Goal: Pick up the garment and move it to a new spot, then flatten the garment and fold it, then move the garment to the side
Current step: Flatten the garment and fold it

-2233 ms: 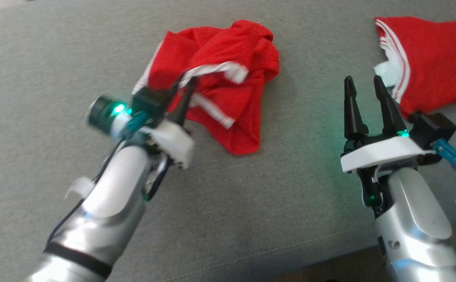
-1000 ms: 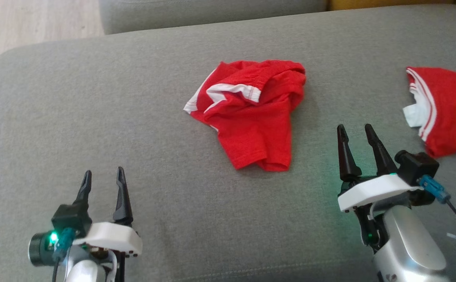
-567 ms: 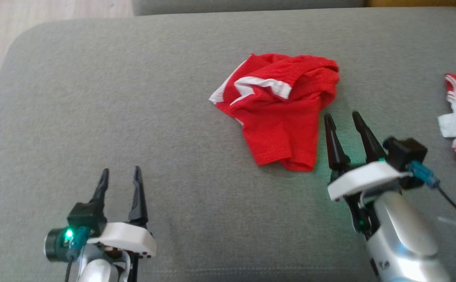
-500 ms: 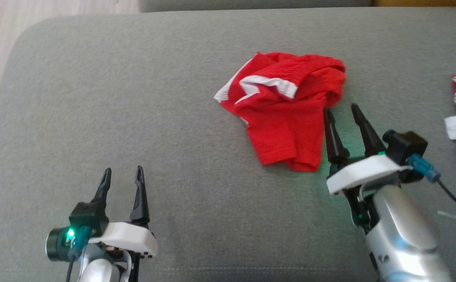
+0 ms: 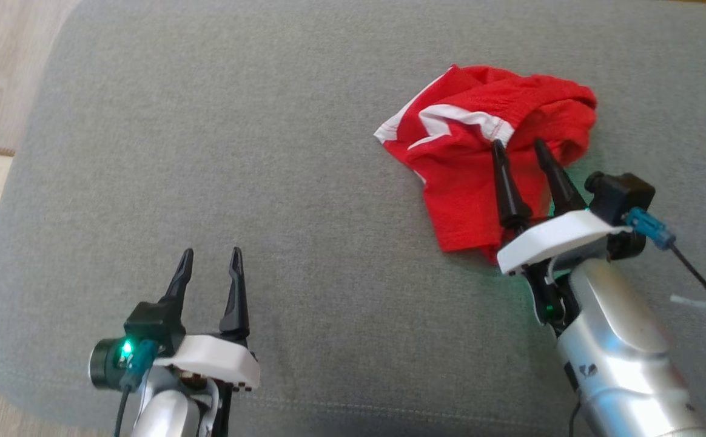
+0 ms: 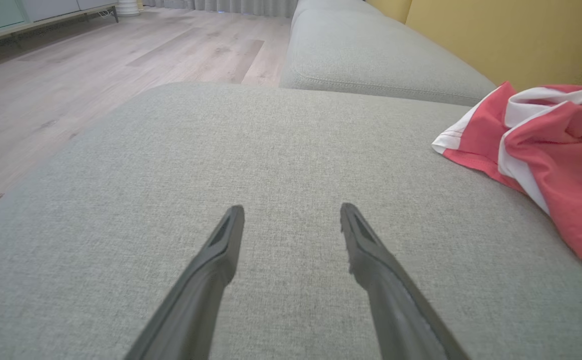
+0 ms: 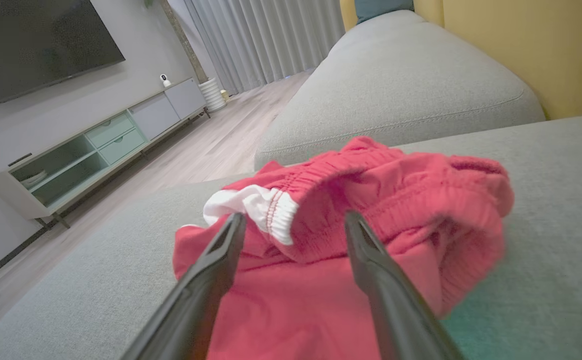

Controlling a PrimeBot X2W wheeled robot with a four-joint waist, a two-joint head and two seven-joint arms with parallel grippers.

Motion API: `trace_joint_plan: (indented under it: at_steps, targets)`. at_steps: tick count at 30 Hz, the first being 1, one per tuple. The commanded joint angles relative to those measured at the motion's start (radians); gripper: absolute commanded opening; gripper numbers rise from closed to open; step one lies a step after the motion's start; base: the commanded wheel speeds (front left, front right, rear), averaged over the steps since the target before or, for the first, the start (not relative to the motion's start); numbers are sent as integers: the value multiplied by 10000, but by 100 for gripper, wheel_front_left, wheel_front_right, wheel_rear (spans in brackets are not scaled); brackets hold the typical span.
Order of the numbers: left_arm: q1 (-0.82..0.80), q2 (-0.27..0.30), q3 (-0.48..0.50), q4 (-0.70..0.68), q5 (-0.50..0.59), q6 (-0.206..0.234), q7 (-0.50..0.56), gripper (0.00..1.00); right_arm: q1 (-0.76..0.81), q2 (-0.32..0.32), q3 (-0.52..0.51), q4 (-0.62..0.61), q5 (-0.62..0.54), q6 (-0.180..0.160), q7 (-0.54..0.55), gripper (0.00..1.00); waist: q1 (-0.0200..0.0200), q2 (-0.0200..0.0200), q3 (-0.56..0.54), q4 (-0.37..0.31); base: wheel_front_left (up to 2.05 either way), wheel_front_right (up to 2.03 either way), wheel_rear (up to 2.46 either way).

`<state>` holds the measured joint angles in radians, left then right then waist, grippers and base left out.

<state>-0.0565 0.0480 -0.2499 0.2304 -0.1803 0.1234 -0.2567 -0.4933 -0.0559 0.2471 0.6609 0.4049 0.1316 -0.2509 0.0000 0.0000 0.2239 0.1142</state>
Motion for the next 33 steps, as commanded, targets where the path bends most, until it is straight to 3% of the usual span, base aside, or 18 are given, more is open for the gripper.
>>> trace_joint_plan:
  at_steps: [1,7,8,9,10,11,20,23,29,33]
  targets:
    - [-367,23,214,-298,-73,59,-51,100,-450,57,178,-161,79,-9,-109,100,0,0,117,134,0,0,0]
    - [-490,22,104,-299,-145,98,-51,100,-807,57,285,-38,129,-9,-109,100,0,0,318,329,0,0,0]
    - [-497,22,100,-300,-158,106,-51,100,-823,57,308,-60,134,-9,-109,76,0,0,334,340,0,0,0]
    - [-506,22,97,-300,-173,116,-51,100,-834,57,331,-79,133,-9,-109,41,0,0,347,347,0,0,0]
    - [-516,22,92,-297,-189,126,-51,100,-847,57,357,-107,130,-9,-109,15,0,0,353,349,0,0,0]
    - [-527,22,84,-292,-210,139,-51,100,-857,57,375,-134,125,-9,-109,0,0,0,349,348,0,0,0]
    - [-564,22,-63,-191,-439,164,-51,100,-1071,57,505,-411,1,-9,-109,0,0,0,205,405,0,0,0]
    - [-557,22,-189,-127,-519,163,-51,100,-1367,57,980,-685,156,-9,-109,0,0,0,67,525,0,0,0]
    - [-426,22,-526,51,-656,111,-51,100,-2938,57,2364,-1401,1010,-9,-109,0,0,0,-345,960,0,0,0]
    - [-277,22,-749,190,-706,98,-51,100,-4053,57,2611,-1969,1775,-9,-109,0,0,0,-662,1268,0,0,0]
